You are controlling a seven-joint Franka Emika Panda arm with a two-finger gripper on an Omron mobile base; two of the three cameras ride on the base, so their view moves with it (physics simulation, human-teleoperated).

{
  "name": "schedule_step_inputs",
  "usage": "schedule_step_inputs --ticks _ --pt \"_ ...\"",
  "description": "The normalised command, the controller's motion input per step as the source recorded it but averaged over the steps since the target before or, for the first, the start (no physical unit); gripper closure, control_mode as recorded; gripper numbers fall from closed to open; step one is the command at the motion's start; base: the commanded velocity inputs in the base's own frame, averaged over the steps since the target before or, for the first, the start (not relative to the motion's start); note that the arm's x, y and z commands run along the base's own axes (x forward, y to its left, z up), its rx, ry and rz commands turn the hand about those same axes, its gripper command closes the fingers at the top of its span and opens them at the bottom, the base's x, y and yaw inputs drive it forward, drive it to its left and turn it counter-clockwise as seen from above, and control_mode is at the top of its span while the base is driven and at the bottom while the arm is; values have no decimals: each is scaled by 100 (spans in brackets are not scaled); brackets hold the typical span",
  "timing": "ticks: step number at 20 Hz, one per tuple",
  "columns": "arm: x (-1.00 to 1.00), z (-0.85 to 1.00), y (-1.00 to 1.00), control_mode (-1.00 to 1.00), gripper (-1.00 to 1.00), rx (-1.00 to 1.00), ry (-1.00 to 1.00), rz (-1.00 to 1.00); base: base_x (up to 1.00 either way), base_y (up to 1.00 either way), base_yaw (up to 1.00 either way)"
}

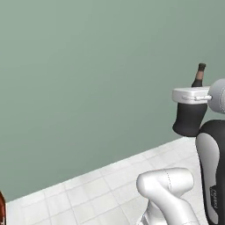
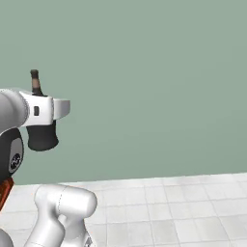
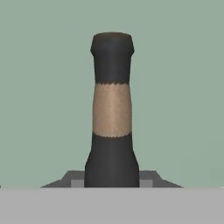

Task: There is a bowl on the dining counter. Grab a lemon wedge from the fridge and place it in the bowl. Then get the liquor bottle and glass cup from the cabinet and place them next to the bowl.

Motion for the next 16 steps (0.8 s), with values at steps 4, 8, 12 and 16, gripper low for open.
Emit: schedule_step_inputs --ticks 4,8,12,16 --pt "0 0 0 100 100 0 0 0 57 -10 -59" --pt "0 0 0 100 100 0 0 0 64 -6 -57" --pt "0 0 0 100 100 0 0 0 76 0 -54" --pt "0 0 0 100 100 0 0 0 85 0 -51"
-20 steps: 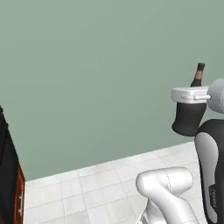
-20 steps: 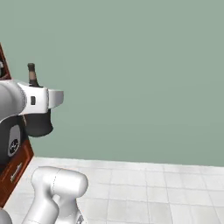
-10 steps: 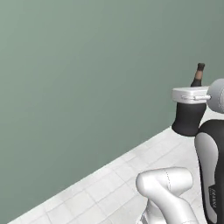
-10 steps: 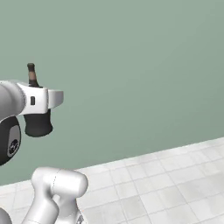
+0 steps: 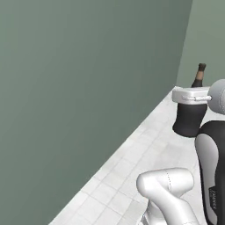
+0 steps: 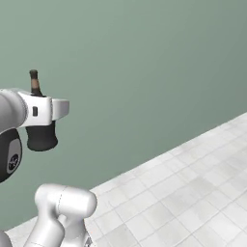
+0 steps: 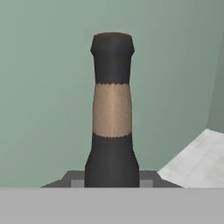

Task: There is a bowl on the dining counter. Grab a lemon wedge from the fridge and place it in the bowl. Then get the liquor bottle and glass cup from the cabinet and place them next to the bowl.

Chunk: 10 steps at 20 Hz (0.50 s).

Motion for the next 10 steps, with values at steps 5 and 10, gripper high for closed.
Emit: schedule_step_inputs --ticks 5,10 --pt "0 0 0 100 100 0 0 0 94 0 -47" --pt "0 0 0 100 100 0 0 0 100 0 -42"
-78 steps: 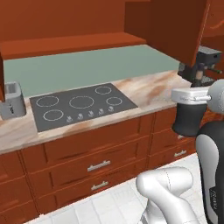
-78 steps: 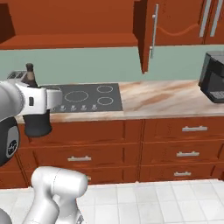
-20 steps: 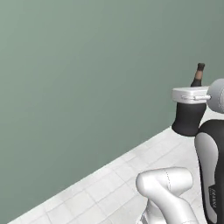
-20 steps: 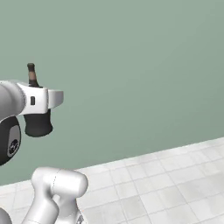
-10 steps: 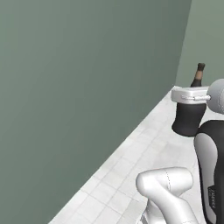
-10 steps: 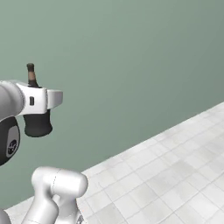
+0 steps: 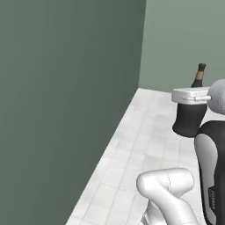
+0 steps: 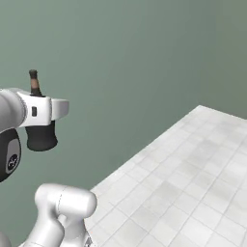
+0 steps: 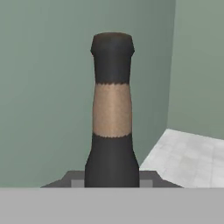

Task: There is a bowl on the dining counter. Grab a lemon wedge from the fridge and place it in the bowl. Then get the liquor bottle and glass cup from the cabinet and place them next to the bowl.

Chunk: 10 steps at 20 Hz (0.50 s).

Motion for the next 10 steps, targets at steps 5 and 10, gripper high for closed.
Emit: schedule_step_inputs --ticks 5,10 --pt "0 0 0 100 100 0 0 0 100 0 -38" --pt "0 0 0 100 100 0 0 0 100 -8 -32"
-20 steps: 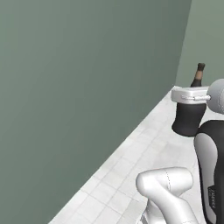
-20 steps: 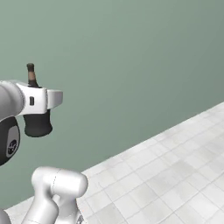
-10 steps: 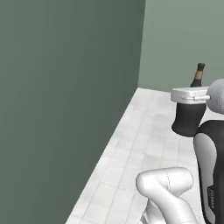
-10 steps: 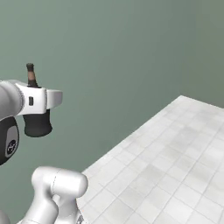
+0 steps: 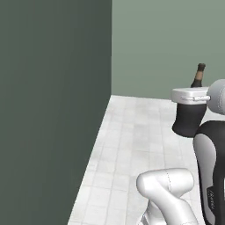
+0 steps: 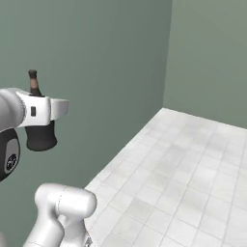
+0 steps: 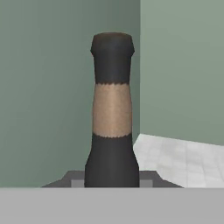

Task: There is a bowl on the dining counter. Grab a lemon wedge from the fridge and place it in the bowl. Then get the liquor bottle and glass cup from the cabinet and place them next to the bowl.

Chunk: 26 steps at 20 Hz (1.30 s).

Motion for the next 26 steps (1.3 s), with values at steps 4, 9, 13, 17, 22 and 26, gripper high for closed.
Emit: schedule_step_inputs --ticks 4,9,13,17,22,26 --pt "0 0 0 100 100 0 0 0 100 -20 -29" --pt "0 0 0 100 100 0 0 0 100 -19 -28" --pt "0 0 0 100 100 0 0 0 100 -14 -29" --pt "0 0 0 100 100 0 0 0 100 -13 -30" --pt "0 0 0 100 100 0 0 0 100 -14 -30" --pt "0 0 0 100 100 0 0 0 100 -8 -34"
